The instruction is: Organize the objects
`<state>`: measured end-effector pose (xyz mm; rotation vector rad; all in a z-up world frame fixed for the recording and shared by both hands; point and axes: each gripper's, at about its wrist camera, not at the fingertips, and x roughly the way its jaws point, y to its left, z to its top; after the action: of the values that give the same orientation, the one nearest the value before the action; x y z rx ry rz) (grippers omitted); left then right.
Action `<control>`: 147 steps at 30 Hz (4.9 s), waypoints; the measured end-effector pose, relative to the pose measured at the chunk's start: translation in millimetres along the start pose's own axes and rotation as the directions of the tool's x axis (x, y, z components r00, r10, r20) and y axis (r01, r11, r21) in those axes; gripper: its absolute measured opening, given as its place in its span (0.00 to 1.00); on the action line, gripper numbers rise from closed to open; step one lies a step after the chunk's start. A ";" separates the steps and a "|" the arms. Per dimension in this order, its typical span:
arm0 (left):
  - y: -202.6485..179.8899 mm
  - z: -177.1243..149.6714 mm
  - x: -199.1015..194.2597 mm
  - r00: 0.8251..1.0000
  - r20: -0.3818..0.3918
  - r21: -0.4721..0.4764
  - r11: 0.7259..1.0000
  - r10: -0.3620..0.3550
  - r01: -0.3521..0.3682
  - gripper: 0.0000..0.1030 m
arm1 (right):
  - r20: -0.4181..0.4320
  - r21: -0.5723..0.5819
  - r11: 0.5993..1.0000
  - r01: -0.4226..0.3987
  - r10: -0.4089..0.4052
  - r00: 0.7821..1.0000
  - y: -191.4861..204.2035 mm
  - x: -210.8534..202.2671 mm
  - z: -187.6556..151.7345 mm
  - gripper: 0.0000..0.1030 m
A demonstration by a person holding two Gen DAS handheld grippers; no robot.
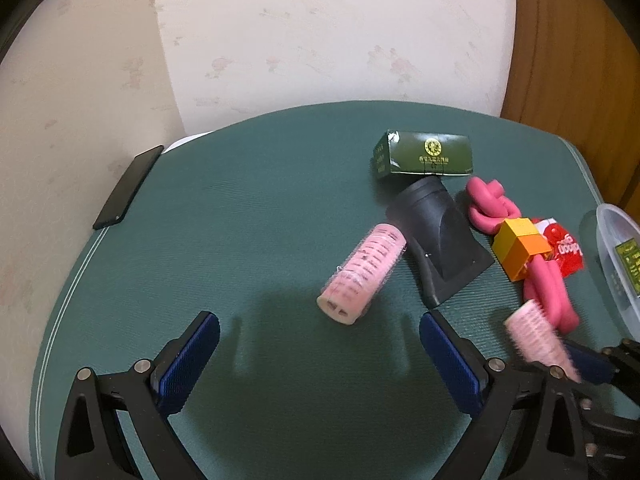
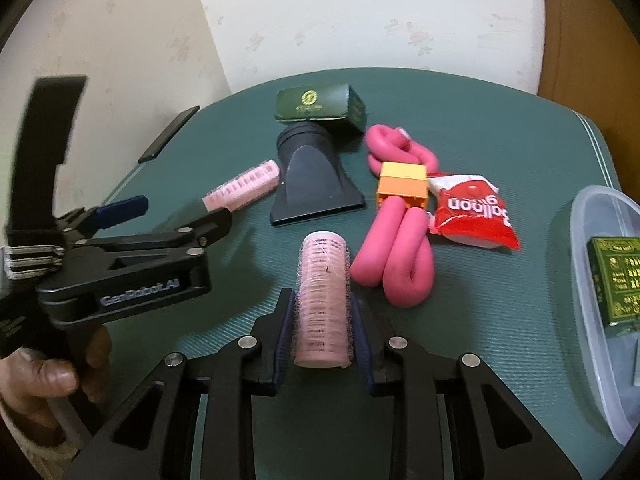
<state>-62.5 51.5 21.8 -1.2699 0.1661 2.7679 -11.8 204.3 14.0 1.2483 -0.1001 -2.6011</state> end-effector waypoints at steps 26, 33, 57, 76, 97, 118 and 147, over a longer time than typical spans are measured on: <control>-7.7 13.6 32.1 0.996 -0.055 0.044 0.997 -0.064 0.067 0.36 | 0.026 0.022 0.999 -0.024 0.023 0.999 -6.2 -12.9 2.2 0.28; -7.2 11.5 20.2 0.999 -0.014 0.031 0.999 -0.033 0.033 0.30 | 0.041 0.027 0.999 -0.027 0.026 0.999 -7.6 -17.7 2.5 0.28; -27.3 0.7 -40.0 0.987 0.157 0.072 0.996 0.032 -0.044 0.28 | 0.099 0.050 0.999 0.011 -0.016 0.995 -16.7 -32.1 6.4 0.28; -49.4 -7.1 -53.9 0.984 0.176 0.108 0.994 0.015 -0.034 0.28 | 0.159 0.120 0.992 0.041 -0.060 0.985 -35.1 -50.7 8.0 0.28; -98.9 -10.5 -65.9 0.982 0.185 0.192 0.981 -0.020 -0.017 0.28 | 0.234 0.174 0.978 0.115 -0.154 0.960 -73.9 -92.3 -3.9 0.28; -190.1 9.6 -78.6 0.956 0.137 0.303 0.930 -0.259 0.208 0.28 | 0.257 0.335 0.914 0.229 -0.322 0.911 -184.2 -139.8 -20.5 0.28; -266.5 -1.8 -77.4 0.806 -0.091 0.328 0.746 -0.585 0.579 0.41 | 0.262 0.438 0.880 0.182 -0.319 0.911 -229.3 -145.6 -23.5 0.28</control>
<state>23.4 312.1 63.3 -0.9870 0.1955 2.0950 48.4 464.2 70.5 0.9757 -0.6079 -3.1164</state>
